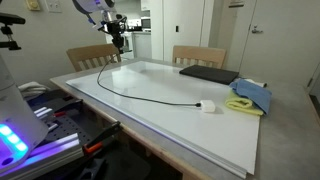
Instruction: Wind the charging cable
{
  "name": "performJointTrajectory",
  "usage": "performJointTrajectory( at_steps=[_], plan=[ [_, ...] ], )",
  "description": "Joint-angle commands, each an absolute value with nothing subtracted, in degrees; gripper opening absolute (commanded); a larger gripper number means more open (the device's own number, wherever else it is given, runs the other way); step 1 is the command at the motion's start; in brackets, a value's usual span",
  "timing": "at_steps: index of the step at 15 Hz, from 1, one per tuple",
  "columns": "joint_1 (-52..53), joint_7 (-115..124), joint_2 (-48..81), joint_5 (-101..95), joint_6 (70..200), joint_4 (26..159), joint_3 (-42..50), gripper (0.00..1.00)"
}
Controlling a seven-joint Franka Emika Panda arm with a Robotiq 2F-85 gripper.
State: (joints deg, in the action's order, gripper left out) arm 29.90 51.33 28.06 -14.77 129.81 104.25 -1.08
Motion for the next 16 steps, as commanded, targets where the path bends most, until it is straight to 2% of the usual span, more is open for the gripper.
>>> performJointTrajectory(
  at_steps=[1,13,14,16],
  plan=[
    [28.1,59.0,29.1,-14.9,124.7,102.9,-0.6,0.01],
    [19.7,86.5,26.0,-10.7,128.4,111.3,0.8,0.01],
    [20.6,84.5,28.6,-13.5,126.1,107.2,0.5,0.04],
    [19.7,85.9,28.4,-12.2,126.7,108.3,0.6,0.04]
  ],
)
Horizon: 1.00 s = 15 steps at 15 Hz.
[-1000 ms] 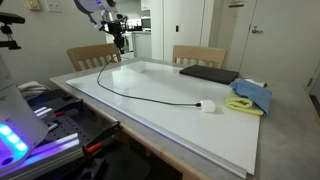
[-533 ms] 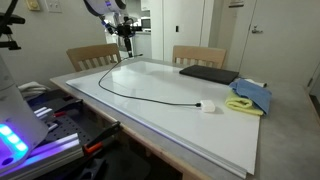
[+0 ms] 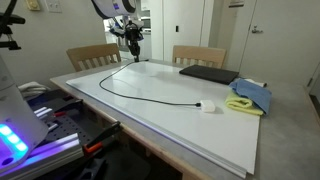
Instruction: Wind the charging cable
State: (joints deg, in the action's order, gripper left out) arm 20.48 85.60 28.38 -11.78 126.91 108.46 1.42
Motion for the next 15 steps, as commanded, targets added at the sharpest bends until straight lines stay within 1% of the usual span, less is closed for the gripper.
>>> performJointTrajectory(
  at_steps=[1,4,5,15],
  plan=[
    [19.6,86.1,28.2,-12.1,126.7,108.5,0.6,0.04],
    [19.6,86.6,27.8,-12.0,126.7,108.8,0.4,0.04],
    [19.5,86.6,27.6,-12.0,126.7,108.9,0.4,0.01],
    [17.2,102.6,29.0,-10.0,126.1,107.9,3.0,0.01]
  ],
)
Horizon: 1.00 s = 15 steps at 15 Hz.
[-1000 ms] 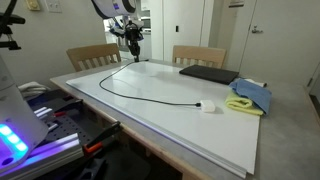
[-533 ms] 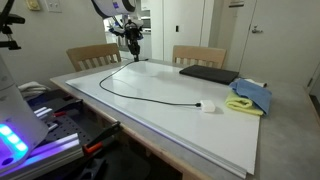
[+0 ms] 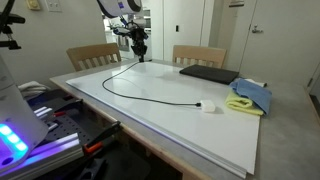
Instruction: Wind the charging cable
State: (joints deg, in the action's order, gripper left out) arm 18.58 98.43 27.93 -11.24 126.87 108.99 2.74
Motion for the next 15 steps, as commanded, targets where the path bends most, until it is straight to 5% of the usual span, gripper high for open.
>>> performJointTrajectory(
  at_steps=[1,15],
  plan=[
    [16.7,104.2,29.0,-9.8,126.2,108.0,3.2,0.01],
    [10.0,133.7,26.3,0.1,131.2,115.6,5.5,0.01]
  ],
)
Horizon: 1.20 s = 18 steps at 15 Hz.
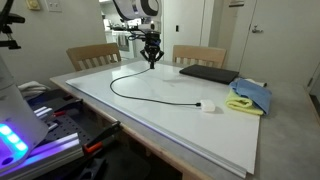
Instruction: Wind the charging cable
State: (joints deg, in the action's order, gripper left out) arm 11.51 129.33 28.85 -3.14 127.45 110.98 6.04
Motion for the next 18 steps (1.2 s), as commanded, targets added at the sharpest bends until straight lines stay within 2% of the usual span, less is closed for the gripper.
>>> performJointTrajectory(
  at_steps=[1,2,7,8,13,14,18],
  plan=[
    [9.5,134.1,25.7,1.4,133.1,116.9,4.9,0.01],
    [10.1,132.8,28.6,-1.4,129.5,112.5,5.4,0.04],
    [9.9,134.4,27.5,-0.1,131.3,114.6,5.2,0.04],
    [10.5,136.5,27.9,-0.6,131.3,114.4,5.7,0.01],
    [11.5,154.5,28.6,-0.4,131.9,115.8,7.5,0.01],
    [19.9,150.0,29.5,7.4,132.0,115.7,18.2,0.01],
    [28.3,149.2,31.9,19.6,133.2,117.6,29.2,0.01]
  ],
)
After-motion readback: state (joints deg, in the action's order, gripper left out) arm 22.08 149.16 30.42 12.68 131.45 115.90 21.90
